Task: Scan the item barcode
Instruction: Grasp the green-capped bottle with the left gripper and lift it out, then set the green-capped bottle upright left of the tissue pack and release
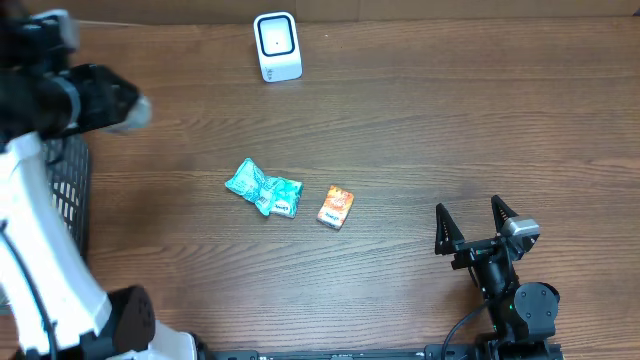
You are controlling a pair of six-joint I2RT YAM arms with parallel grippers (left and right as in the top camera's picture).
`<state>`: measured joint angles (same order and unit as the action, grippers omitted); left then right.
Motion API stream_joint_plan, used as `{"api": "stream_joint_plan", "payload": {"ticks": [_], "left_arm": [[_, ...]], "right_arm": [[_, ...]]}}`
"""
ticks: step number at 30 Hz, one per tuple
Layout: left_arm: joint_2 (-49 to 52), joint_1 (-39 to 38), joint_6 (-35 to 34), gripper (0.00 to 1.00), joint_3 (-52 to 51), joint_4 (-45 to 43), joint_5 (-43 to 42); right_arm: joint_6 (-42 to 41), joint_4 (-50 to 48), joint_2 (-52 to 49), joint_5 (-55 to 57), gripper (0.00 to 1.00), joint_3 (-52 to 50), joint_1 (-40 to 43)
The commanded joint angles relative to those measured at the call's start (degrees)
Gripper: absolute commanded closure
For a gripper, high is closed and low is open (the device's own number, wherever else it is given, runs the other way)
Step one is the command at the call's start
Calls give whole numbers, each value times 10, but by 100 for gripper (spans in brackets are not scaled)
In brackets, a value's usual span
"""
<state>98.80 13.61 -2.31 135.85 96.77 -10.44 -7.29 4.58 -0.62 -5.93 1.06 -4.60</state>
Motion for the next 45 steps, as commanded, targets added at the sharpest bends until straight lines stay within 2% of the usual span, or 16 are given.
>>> {"api": "stream_joint_plan", "payload": {"ticks": [1,6,12,18,30,38,45], "left_arm": [[26,-48,23,54,-24,-5,22],[80,-93,19,52,-46,-1,66],[140,-104,5,52,-76,-21,65],[188,-107,-5,52,-138,-76,63],[198,-119,-29,51,-333,-247,64],[198,-119,-35,51,-404,-317,64],[198,-119,-35,47,-447,-341,64]], "right_arm": [[-1,-2,5,3,0,-6,-3],[-1,-2,5,3,0,-6,-3],[-1,-2,5,3,0,-6,-3],[-1,-2,5,3,0,-6,-3],[-1,-2,5,3,0,-6,-3],[-1,-2,5,3,0,-6,-3],[-1,-2,5,3,0,-6,-3]]}}
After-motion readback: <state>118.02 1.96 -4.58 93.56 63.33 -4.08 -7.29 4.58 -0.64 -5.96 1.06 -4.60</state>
